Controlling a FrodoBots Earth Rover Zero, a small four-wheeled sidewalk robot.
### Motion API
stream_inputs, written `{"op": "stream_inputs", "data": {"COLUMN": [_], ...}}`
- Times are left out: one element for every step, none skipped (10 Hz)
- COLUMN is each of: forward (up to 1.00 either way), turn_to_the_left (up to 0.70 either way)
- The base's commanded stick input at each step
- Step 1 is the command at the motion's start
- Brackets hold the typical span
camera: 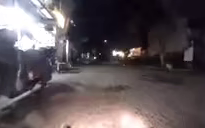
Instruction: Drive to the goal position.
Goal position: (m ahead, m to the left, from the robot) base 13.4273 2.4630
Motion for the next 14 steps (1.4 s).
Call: {"op": "stream_inputs", "data": {"forward": [1.0,1.0,1.0,1.0,1.0,1.0,1.0,1.0,1.0,1.0,1.0,1.0,1.0,1.0], "turn_to_the_left": [0.0,0.0,0.0,0.0,0.0,0.0,0.0,0.0,0.0,0.0,0.0,0.0,0.0,0.0]}}
